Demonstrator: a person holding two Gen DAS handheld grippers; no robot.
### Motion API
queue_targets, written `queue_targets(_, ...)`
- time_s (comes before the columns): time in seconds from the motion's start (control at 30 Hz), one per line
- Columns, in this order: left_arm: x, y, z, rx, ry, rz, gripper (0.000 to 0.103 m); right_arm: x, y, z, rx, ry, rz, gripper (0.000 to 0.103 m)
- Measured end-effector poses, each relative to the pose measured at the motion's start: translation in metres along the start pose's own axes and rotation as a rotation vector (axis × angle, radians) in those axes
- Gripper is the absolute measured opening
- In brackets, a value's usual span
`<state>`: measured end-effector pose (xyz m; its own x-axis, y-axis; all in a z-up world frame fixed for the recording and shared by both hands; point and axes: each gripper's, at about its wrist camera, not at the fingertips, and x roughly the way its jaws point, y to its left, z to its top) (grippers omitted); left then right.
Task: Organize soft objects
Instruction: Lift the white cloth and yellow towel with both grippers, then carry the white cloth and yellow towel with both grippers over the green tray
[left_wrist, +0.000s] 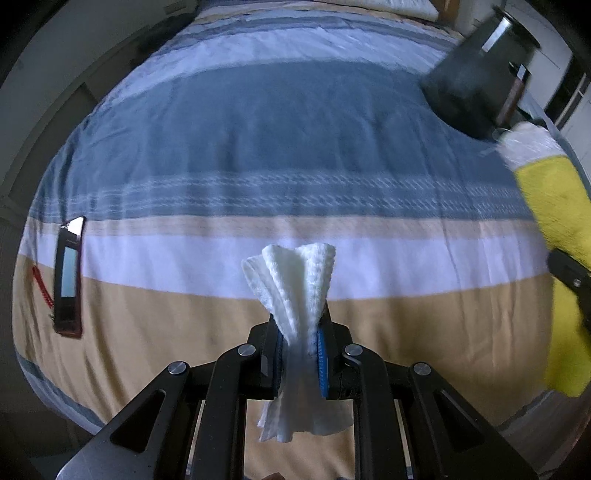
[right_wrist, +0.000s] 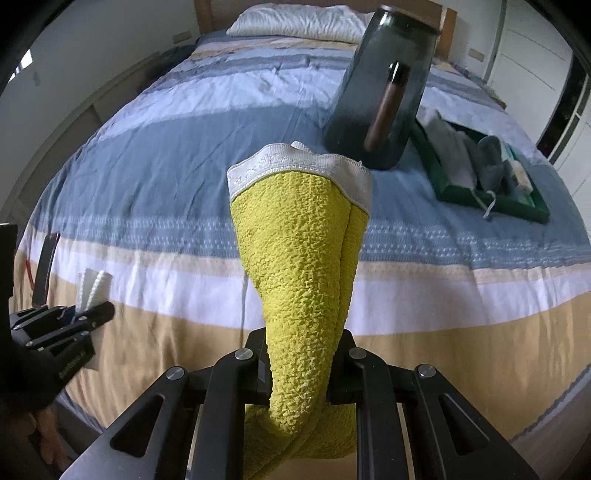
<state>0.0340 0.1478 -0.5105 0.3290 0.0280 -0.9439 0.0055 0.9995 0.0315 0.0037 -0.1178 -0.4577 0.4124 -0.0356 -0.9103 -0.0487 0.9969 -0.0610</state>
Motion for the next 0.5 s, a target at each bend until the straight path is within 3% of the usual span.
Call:
queue_targets(0.2,-0.013,0.018,0.016,0.025,-0.029,-0.002,0.012,-0.021,0.010,0.006,0.049,-0.023,-0.048,0.016)
queue_targets(0.5,-0.029,-0.005,0.034,0.100,-0.077,-0.066,0.012,-0.068,0.000,0.004,0.127,-0.071,-0.138,0.016)
